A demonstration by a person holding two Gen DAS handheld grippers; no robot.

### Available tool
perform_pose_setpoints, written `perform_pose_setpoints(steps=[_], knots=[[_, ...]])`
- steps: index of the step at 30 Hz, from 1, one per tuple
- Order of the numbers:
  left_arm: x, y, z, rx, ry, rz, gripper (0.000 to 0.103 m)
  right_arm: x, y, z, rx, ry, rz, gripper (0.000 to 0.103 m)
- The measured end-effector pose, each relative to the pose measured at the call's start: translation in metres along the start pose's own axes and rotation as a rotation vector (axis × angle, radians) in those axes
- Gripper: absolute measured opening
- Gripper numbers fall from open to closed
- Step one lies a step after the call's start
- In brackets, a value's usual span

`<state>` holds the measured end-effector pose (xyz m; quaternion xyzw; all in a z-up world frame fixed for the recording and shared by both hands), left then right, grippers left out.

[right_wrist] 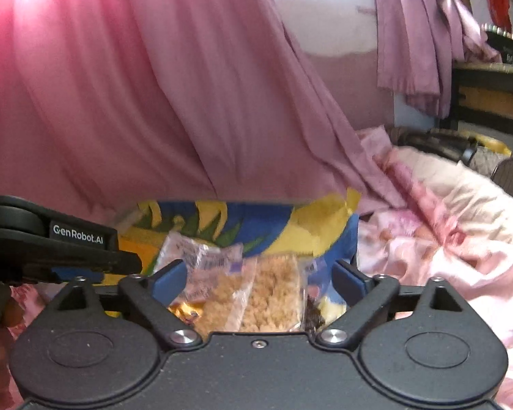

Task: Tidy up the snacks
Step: 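Open both tools over the tray and lift them away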

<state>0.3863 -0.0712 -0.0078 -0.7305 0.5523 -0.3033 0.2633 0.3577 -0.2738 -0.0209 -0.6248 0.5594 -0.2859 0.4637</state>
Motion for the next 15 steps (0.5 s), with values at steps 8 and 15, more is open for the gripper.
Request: perform_pose_setpoints(steps=[8, 15], knots=[[-0.021, -0.011, -0.059, 0.141, -0.012, -0.046, 0.094, -0.014, -0.022, -0.063, 0.16, -0.002, -0.03, 0.102], [-0.038, 0.0, -0.106, 0.204, -0.027, -0.069, 0.102, -0.024, -0.025, -0.112, 0.247, -0.001, -0.016, 0.102]])
Point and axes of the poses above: each gripper's, at about its wrist camera, not at the fingertips, and z roughly the way its jaws point, x to its right, y to its underside, the point moved 1 cm from there along z, roughly the way its jaws point, and after that the axes turned 9 degrees about -y, right-handed, at the moved point
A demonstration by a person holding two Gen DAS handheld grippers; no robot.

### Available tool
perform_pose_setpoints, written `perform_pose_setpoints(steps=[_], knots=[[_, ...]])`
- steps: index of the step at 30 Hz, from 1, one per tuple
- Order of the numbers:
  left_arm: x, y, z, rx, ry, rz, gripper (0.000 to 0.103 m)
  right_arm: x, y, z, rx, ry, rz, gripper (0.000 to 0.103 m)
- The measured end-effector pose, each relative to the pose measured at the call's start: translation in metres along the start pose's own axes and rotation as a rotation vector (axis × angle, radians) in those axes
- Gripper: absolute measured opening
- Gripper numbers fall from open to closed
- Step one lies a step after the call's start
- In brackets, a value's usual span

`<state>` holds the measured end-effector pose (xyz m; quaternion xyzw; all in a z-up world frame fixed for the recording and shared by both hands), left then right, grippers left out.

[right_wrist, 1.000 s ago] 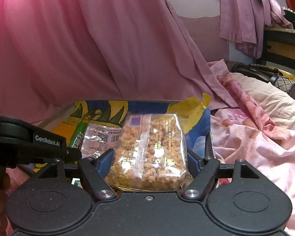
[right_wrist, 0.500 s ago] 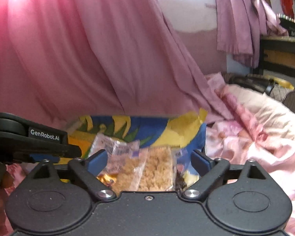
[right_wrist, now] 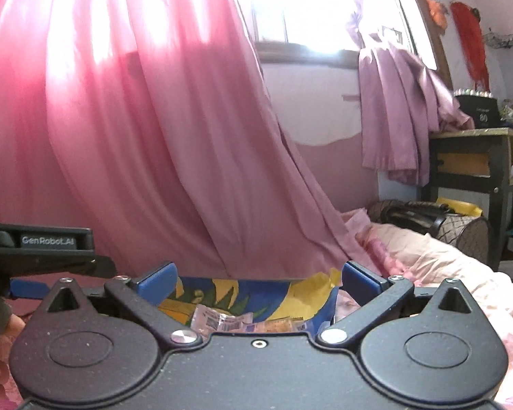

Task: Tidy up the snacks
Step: 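Open both tools over the tray and lift them away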

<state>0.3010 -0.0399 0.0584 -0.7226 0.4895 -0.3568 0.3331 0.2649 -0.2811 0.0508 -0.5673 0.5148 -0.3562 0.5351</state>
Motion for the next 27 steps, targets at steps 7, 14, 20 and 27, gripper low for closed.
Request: perform_pose_setpoints(steps=[7, 14, 20, 27], knots=[[-0.013, 0.008, -0.043, 0.044, 0.008, 0.006, 0.102, -0.009, -0.008, -0.044, 0.074, 0.019, 0.015, 0.102], [-0.018, 0.022, -0.082, 0.117, 0.007, 0.066, 0.102, -0.012, -0.003, -0.09, 0.123, 0.069, 0.024, 0.102], [-0.019, 0.039, -0.108, 0.142, 0.023, 0.123, 0.102, -0.014, 0.012, -0.118, 0.096, 0.099, 0.026, 0.102], [-0.021, 0.071, -0.128, 0.137, 0.051, 0.188, 0.103, -0.029, 0.035, -0.15, 0.048, 0.117, 0.006, 0.102]])
Point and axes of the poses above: each gripper's, at about its wrist camera, not at the fingertips, and z roughly the way its jaws point, x to its right, y to its underside, the point moved 1 cm from there along z, roughly the way its jaws point, and after that the axes turned 9 degrees about -y, right-handed, at the moved point
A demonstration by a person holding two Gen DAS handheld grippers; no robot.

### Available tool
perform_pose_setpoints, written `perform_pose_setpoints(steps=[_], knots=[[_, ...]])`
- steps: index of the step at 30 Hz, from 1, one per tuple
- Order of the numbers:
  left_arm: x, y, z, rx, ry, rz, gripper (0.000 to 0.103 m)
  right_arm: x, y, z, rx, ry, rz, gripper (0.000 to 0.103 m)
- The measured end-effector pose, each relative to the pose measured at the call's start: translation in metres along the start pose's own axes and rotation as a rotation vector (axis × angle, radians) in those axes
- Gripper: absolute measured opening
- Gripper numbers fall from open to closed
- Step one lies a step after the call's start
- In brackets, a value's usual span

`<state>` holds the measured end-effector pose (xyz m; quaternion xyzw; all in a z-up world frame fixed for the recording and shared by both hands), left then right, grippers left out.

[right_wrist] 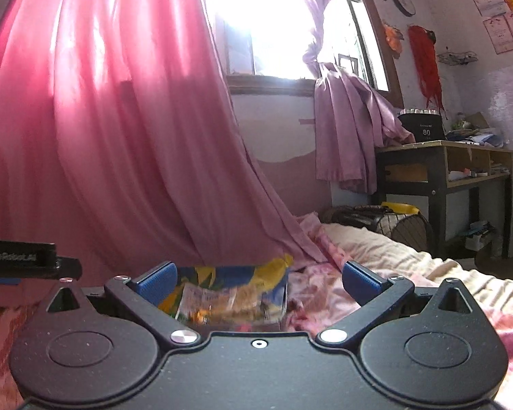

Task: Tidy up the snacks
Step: 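Open both tools over the tray and lift them away, then move both open tools back toward the remaining snacks on the bed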

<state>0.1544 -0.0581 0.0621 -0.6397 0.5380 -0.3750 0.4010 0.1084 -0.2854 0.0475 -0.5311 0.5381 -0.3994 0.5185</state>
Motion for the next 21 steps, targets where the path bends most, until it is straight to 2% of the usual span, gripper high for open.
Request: perform_pose_setpoints(steps=[13, 21], knots=[[-0.029, 0.042, -0.033, -0.023, 0.014, 0.021, 0.103, -0.018, 0.026, -0.038, -0.138, 0.033, 0.017, 0.102], [-0.05, 0.065, -0.04, -0.063, -0.014, 0.035, 0.103, -0.044, 0.046, -0.055, -0.234, 0.009, -0.03, 0.102]])
Point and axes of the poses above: each gripper's, at about its wrist camera, not at the fingertips, and z roughly the way its jaws point, x to its right, y to its underside, the point moved 1 cm from there along z, roughly the way its jaws point, and after that the axes turned 9 degrees about -y, right-handed, at the moved point
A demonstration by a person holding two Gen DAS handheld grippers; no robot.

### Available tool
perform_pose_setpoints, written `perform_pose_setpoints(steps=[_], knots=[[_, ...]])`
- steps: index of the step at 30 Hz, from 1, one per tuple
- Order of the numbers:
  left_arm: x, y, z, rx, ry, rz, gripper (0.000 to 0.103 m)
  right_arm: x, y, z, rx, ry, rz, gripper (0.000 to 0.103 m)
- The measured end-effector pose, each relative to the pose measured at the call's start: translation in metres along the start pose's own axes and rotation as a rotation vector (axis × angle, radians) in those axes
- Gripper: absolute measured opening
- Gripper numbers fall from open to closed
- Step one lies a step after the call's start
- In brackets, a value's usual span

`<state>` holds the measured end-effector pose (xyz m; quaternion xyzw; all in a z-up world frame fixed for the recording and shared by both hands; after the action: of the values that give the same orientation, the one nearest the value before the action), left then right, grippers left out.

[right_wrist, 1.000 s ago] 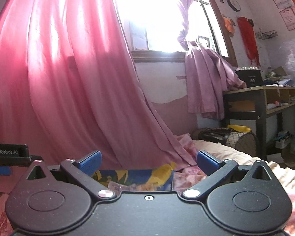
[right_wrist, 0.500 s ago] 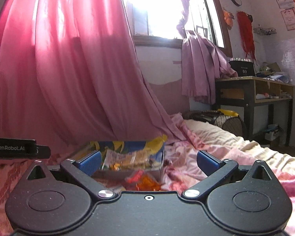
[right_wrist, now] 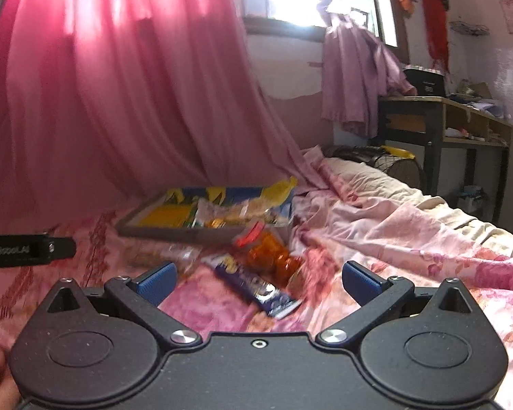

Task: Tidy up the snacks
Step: 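Move both open tools back toward the remaining snacks on the bed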

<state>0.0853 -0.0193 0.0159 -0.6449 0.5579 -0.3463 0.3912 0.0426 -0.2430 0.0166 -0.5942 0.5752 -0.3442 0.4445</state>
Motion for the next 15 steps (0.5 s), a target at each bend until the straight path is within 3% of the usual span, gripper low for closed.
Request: perform_pose_setpoints(steps=[15], knots=[[-0.006, 0.022, 0.023, -0.086, 0.002, 0.051, 0.103, 0.003, 0.009, 0.027, -0.184, 0.032, 0.024, 0.102]])
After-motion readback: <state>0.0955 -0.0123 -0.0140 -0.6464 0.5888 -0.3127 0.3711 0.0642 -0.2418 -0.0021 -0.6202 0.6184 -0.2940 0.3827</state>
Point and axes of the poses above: each gripper's, at about its wrist camera, not at the fingertips, and z roughly the way its jaws point, x to its right, y to its underside, the point moved 1 cm from there along z, roughly the way its jaws point, and after that the axes turned 9 degrees about -y, right-handed, at the moved point
